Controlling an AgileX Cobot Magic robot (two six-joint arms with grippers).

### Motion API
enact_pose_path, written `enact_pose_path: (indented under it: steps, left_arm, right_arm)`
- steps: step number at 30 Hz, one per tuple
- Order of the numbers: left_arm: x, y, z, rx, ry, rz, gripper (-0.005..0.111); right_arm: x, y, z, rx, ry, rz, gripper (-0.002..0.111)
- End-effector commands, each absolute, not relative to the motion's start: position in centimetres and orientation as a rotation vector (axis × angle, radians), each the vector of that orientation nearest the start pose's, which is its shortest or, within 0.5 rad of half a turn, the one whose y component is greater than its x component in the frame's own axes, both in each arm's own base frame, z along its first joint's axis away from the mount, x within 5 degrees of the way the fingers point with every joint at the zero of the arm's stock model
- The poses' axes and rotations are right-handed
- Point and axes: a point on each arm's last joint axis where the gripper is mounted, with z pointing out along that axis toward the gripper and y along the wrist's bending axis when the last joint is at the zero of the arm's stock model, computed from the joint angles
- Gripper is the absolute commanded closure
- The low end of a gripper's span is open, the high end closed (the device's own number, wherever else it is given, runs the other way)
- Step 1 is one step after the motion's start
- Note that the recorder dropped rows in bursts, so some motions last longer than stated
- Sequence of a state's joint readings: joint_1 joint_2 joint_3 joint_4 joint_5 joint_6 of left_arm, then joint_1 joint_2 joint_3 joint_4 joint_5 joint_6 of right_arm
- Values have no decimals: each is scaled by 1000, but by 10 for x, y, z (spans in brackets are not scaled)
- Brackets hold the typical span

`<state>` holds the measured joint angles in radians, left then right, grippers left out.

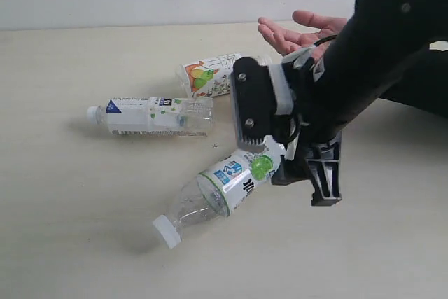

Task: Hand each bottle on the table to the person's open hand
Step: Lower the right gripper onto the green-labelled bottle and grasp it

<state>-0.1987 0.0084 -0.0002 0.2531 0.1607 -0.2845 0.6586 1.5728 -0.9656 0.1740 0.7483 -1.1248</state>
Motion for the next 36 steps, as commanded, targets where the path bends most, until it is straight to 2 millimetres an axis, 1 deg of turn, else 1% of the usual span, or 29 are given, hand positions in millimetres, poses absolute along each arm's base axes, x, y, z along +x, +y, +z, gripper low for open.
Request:
enact_pose_path:
  steps: [1, 4, 6, 9, 14, 24, 32, 36]
  left_arm:
    - [56, -8, 199, 99, 1639, -152, 107]
    - [56, -8, 199, 99, 1639, -152, 107]
    - [56, -8, 199, 99, 1639, -152, 107]
    - [56, -8, 199, 99, 1639, -152, 107]
    - [56, -8, 199, 99, 1639, -152, 107]
    - [56, -8, 199, 99, 1639, -152, 107]
    - [56, -8, 199, 99, 1639, -152, 107]
    - [56, -8, 199, 99, 1639, -152, 107]
  right_arm:
    - [221, 207, 211, -2196, 1721, -6, 38]
    - [216, 215, 211, -2252, 1632, -57, 32]
    - [214, 218, 211, -2280, 1577, -94, 32]
    - [215, 221, 209, -2283, 1544, -114, 32]
    - [223, 224, 194, -2342, 1488, -178, 32]
    - [235, 235, 160, -2385, 1429, -216, 32]
    - [240, 239, 138, -2429, 1396, -232, 32]
    - [241, 240, 132, -2436, 1398, -228, 33]
